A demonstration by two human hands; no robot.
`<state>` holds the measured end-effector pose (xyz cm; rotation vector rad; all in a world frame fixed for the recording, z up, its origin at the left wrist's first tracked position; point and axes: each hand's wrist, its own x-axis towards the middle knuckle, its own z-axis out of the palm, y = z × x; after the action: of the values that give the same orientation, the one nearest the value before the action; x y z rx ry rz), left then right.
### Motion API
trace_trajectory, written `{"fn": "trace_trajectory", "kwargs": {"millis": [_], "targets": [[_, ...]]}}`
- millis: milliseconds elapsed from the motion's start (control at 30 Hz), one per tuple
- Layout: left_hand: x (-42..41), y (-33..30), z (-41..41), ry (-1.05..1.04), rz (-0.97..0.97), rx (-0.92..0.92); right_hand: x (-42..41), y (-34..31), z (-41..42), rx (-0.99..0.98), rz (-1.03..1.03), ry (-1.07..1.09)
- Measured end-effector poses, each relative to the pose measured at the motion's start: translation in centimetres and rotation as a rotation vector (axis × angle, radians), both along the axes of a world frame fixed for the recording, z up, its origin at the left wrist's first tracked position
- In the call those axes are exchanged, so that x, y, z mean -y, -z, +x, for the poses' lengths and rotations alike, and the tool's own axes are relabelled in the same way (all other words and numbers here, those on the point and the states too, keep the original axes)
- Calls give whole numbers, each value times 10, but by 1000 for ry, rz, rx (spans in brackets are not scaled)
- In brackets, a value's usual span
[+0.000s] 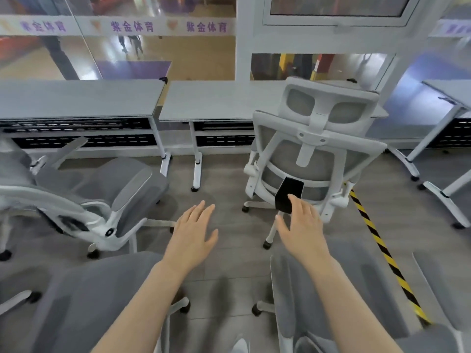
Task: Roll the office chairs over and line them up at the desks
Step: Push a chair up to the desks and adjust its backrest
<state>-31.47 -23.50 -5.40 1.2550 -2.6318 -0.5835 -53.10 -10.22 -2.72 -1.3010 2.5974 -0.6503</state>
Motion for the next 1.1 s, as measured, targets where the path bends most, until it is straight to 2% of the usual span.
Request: {"fn": "trace_trajectory", "kwargs": {"millis": [533, 867, 967, 1100], "targets": [[181, -7, -210, 286, 31, -50, 63, 8, -165, -53, 116, 296], [302, -22, -340, 454, -13, -88, 158, -9, -226, 93, 11, 432], [326, -18, -366, 498, 9, -43, 181, -5, -229, 131, -64, 523], [338, -9, -387, 586, -56, 51, 197, 3, -236, 53, -81, 603]]}}
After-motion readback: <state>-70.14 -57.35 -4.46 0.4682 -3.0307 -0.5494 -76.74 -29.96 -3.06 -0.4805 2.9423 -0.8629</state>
